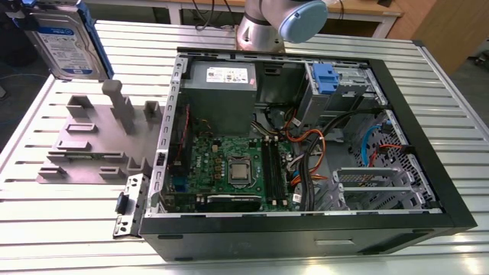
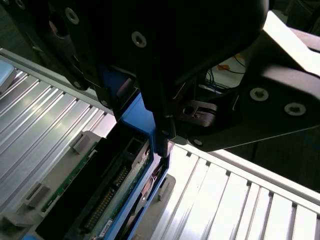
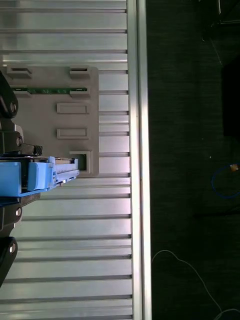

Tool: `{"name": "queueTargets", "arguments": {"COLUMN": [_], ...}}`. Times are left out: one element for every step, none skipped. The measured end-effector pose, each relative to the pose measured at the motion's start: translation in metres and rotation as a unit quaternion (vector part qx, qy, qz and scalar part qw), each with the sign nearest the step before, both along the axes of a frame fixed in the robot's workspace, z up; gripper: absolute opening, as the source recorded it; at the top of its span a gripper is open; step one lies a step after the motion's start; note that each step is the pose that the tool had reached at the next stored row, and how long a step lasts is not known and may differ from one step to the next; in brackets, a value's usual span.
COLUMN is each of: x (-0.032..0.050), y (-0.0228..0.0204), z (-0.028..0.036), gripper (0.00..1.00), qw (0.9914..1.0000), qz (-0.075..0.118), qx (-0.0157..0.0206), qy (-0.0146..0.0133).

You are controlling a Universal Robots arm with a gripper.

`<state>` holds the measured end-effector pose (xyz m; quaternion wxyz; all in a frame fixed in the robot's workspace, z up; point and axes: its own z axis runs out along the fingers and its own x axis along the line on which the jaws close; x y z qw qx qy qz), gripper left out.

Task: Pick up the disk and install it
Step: 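Pick up the disk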

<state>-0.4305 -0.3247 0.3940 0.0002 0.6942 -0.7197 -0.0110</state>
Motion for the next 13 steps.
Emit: {"name": "queueTargets", "arguments": {"x": [0.0,0.0,0.0,0.0,0.0,0.0,0.0,0.0,0.0,0.0,0.0,0.0,0.0], "y": [0.0,0.0,0.0,0.0,0.0,0.0,0.0,0.0,0.0,0.0,0.0,0.0,0.0], "z": [0.0001,0.0004,0.0011,0.0019,0.0029,0.0043,0.0057,0.0074,0.0091,0.0109,0.0128,0.0146,0.0169], "gripper": [0.37,0.37,0.37,0.37,0.37,0.37,0.37,0.37,0.37,0.37,0.37,0.37,0.37], "qw": [1.0,1.0,1.0,1.0,1.0,1.0,1.0,1.0,1.0,1.0,1.0,1.0,1.0], "qz": [0.0,0.0,0.0,0.0,0.0,0.0,0.0,0.0,0.0,0.0,0.0,0.0,0.0], "qx": [0.0,0.0,-0.0001,0.0,0.0,0.0,0.0,0.0,0.0,0.0,0.0,0.0,0.0], "qy": [0.0,0.0,0.0002,0.0001,0.0,0.0,0.0,0.0,0.0,0.0,0.0,0.0,0.0]}}
